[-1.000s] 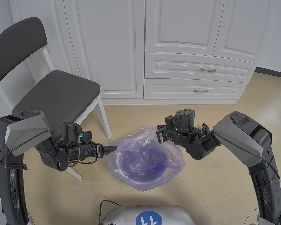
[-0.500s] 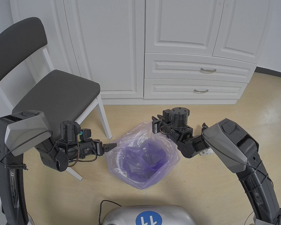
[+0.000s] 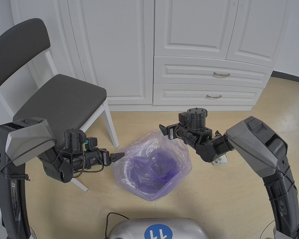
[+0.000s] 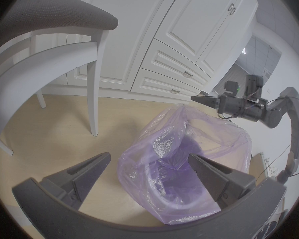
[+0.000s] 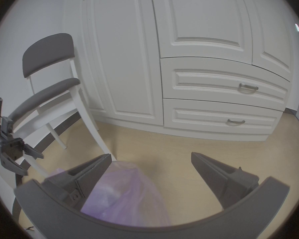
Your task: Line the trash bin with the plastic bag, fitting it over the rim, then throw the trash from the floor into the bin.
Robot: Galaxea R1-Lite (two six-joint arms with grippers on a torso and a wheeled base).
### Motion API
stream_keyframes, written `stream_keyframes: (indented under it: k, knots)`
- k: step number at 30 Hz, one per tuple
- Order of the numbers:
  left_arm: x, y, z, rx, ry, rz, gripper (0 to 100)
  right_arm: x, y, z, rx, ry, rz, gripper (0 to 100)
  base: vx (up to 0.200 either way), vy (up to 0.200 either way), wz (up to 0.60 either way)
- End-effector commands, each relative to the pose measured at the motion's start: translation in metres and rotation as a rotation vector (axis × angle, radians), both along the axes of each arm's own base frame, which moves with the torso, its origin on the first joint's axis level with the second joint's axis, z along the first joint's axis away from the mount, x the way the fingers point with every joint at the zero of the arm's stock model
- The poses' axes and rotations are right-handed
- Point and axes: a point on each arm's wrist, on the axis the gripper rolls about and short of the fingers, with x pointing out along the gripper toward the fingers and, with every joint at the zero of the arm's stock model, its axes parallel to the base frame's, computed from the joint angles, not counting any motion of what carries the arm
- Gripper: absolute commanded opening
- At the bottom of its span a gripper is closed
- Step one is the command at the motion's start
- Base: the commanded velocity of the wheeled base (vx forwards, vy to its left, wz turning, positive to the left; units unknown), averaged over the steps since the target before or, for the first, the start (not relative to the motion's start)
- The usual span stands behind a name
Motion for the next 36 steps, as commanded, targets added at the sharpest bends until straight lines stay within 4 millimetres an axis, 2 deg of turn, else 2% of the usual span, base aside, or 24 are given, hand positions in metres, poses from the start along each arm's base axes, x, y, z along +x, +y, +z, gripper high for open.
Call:
stream_keyframes:
  k: [1,4,6,9,12,21,28,30,32,33,36]
  knots:
    - [0.000,-0.001,-0.003,0.002,0.005,-0.004,100,-0.044,0.009,0.058,-0.082,0.082,-0.068,100,0.000,0.000,0.00]
    - [0.000,-0.001,-0.003,0.003,0.007,-0.003,100,-0.049,0.010,0.066,-0.091,0.081,-0.101,100,0.000,0.000,0.00]
    - [-0.001,-0.002,-0.005,0.004,0.011,-0.006,100,-0.066,0.005,0.071,-0.108,0.114,-0.091,100,0.000,0.000,0.00]
    - [0.000,-0.002,-0.006,0.005,0.013,-0.004,100,-0.092,-0.006,0.059,-0.193,0.211,-0.064,100,0.000,0.000,0.00]
    - [0.002,-0.002,-0.009,0.005,0.016,-0.002,100,-0.108,-0.018,0.049,-0.249,0.264,-0.053,100,0.000,0.000,0.00]
    - [0.013,-0.003,-0.023,0.045,0.026,0.070,100,-0.111,-0.039,0.024,-0.281,0.355,-0.081,100,0.000,0.000,0.00]
    - [0.015,-0.007,-0.029,0.072,0.067,0.087,100,-0.097,-0.048,-0.001,-0.258,0.350,-0.113,100,0.000,0.000,0.00]
    - [0.024,-0.012,-0.026,0.129,0.085,0.165,100,-0.091,-0.056,-0.019,-0.244,0.338,-0.138,100,0.000,0.000,0.00]
    - [0.028,-0.013,-0.025,0.157,0.091,0.204,100,-0.087,-0.062,-0.026,-0.239,0.336,-0.154,100,0.000,0.000,0.00]
    - [0.033,-0.016,-0.024,0.192,0.107,0.246,100,-0.081,-0.068,-0.040,-0.237,0.342,-0.172,100,0.000,0.000,0.00]
    - [0.038,-0.019,-0.025,0.210,0.117,0.276,100,-0.073,-0.076,-0.063,-0.238,0.355,-0.197,100,0.000,0.000,0.00]
